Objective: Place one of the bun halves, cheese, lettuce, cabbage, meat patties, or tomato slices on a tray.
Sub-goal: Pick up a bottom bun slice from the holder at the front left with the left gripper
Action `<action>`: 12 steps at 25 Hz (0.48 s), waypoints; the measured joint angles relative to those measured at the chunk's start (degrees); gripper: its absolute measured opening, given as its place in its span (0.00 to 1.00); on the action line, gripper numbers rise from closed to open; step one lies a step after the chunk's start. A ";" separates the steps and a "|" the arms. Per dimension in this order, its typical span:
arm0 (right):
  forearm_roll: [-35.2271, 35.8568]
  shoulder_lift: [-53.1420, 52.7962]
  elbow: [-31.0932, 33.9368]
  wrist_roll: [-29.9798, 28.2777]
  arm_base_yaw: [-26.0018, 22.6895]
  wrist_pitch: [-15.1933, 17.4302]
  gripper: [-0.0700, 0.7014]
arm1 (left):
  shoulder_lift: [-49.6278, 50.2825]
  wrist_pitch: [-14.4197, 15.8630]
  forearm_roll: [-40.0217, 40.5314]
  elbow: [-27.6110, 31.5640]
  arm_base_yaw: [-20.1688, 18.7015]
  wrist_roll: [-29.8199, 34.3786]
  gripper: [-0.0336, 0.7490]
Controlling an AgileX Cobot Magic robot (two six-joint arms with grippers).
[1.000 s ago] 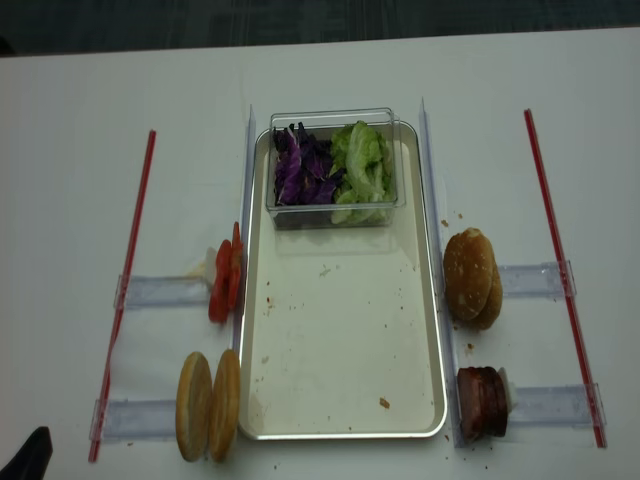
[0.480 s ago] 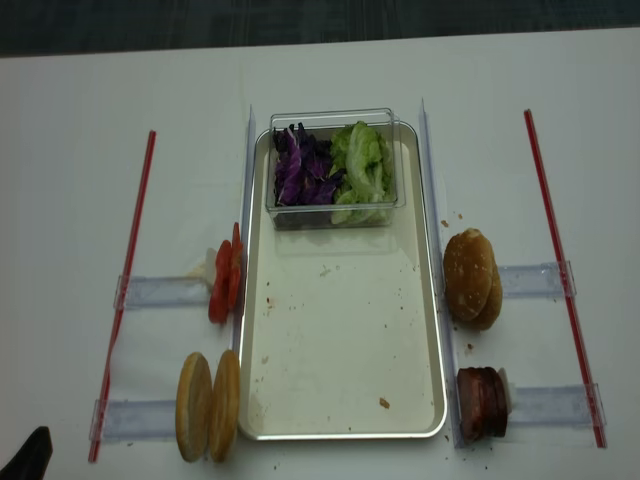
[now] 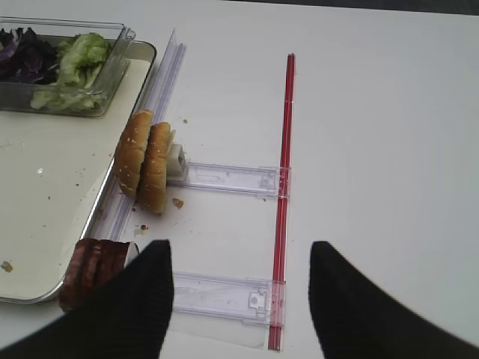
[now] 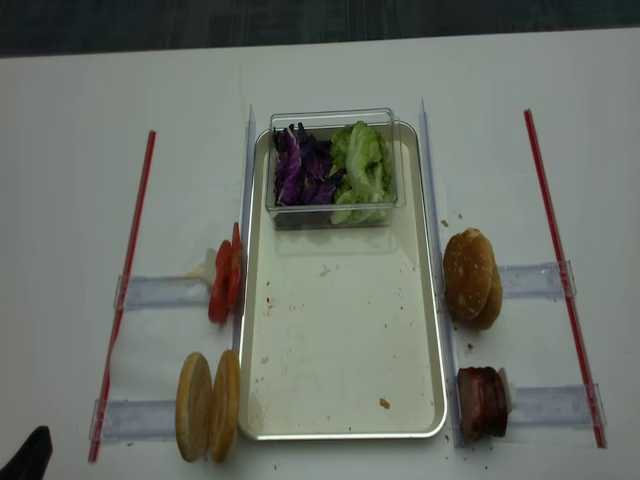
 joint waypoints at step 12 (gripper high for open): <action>-0.09 0.00 0.00 0.00 0.00 0.00 0.63 | 1.49 2.72 0.00 -1.28 0.00 -0.67 0.64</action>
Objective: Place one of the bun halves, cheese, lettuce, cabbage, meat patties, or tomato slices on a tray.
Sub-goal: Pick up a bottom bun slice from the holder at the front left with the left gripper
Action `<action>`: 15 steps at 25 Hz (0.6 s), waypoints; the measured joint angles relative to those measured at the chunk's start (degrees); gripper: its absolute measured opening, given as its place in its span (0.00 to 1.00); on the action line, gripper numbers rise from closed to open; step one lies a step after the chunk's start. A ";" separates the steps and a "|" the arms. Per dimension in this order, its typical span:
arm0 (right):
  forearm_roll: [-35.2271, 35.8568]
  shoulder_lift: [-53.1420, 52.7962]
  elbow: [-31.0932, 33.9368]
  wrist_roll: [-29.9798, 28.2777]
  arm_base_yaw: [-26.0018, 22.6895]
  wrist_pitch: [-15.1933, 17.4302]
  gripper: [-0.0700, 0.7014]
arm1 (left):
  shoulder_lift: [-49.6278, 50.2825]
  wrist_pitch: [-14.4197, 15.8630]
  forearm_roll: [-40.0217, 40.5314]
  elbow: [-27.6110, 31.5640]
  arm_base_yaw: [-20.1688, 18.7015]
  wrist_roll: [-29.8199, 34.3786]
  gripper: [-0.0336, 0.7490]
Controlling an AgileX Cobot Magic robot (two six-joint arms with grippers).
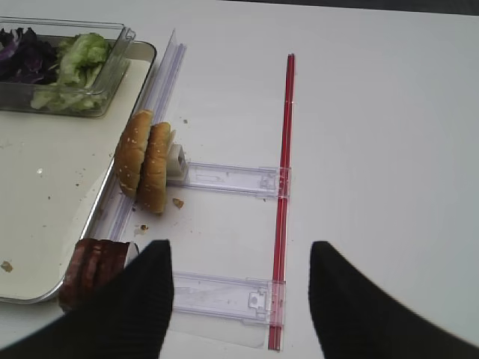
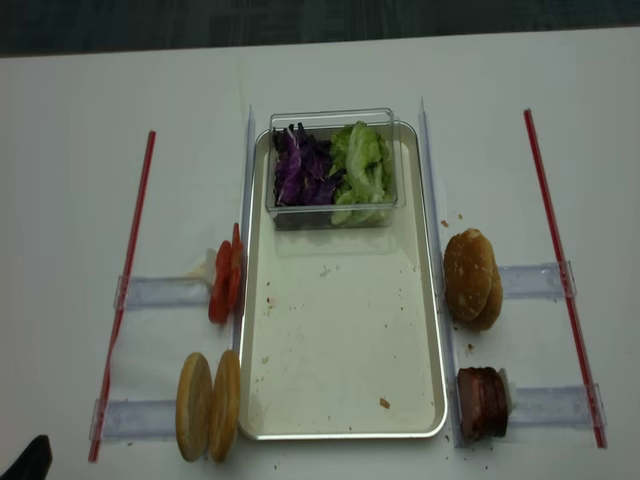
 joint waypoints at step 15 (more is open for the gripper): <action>0.00 0.00 0.00 0.00 0.00 0.00 0.63 | 11.22 2.31 0.00 -2.91 0.00 -3.67 0.64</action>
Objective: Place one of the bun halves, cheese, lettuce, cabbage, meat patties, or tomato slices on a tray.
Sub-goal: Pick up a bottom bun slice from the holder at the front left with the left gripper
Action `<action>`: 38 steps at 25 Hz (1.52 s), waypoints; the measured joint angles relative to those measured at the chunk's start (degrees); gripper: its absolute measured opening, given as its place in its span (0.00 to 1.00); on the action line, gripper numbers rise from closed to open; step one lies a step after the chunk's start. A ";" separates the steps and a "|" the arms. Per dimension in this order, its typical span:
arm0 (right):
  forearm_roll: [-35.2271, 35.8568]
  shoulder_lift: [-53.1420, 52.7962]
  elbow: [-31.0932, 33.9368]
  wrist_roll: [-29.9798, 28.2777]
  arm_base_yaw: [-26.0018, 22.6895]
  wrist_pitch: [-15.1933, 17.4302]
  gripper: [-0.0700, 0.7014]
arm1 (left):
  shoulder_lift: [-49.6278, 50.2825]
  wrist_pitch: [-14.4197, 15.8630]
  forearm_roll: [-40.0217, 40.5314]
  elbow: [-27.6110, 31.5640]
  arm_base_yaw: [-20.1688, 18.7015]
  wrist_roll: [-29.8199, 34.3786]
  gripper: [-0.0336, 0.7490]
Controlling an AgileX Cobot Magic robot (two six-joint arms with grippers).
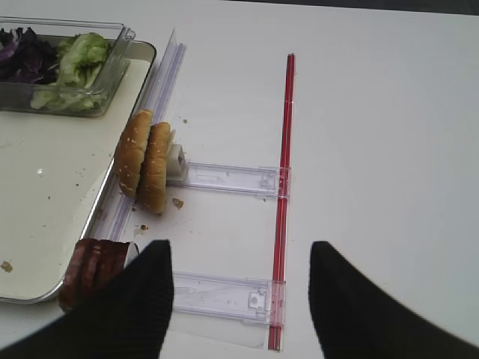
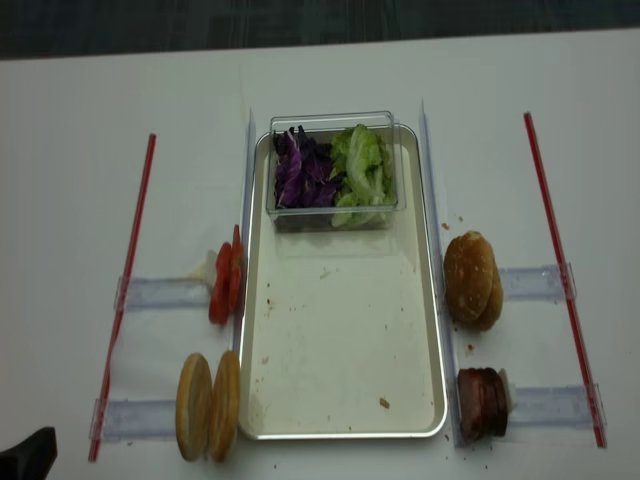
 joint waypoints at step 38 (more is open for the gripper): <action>0.00 0.00 0.00 -0.12 0.00 0.00 0.63 | 32.73 -0.92 0.10 -5.65 0.00 0.83 0.58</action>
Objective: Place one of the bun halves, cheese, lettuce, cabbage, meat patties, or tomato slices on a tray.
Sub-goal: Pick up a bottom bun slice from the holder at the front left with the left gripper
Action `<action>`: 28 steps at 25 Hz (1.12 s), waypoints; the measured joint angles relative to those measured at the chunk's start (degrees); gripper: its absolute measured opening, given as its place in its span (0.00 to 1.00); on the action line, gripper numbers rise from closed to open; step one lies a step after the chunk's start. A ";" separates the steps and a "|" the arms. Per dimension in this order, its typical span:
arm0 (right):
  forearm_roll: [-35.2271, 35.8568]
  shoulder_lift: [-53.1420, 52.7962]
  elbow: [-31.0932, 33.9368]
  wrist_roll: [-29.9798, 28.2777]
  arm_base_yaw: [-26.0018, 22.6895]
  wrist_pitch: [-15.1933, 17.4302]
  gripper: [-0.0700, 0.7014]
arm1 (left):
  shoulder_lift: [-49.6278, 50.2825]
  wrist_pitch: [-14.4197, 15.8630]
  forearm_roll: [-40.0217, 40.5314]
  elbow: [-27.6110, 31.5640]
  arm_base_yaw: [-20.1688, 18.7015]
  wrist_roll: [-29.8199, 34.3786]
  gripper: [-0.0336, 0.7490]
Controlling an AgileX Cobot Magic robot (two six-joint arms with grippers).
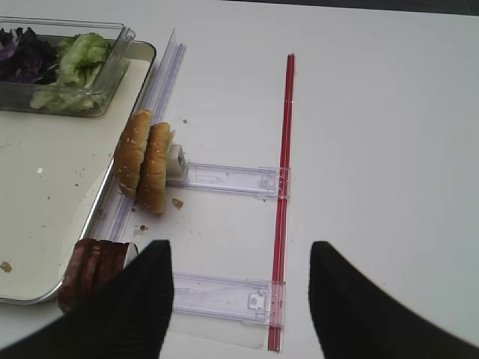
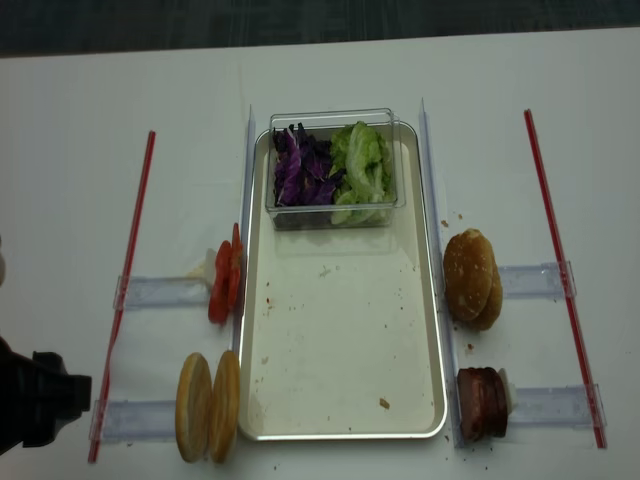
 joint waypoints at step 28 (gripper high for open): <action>0.00 0.00 0.00 0.10 0.00 0.00 0.63 | 5.53 -0.70 -8.24 0.00 -2.23 5.27 0.58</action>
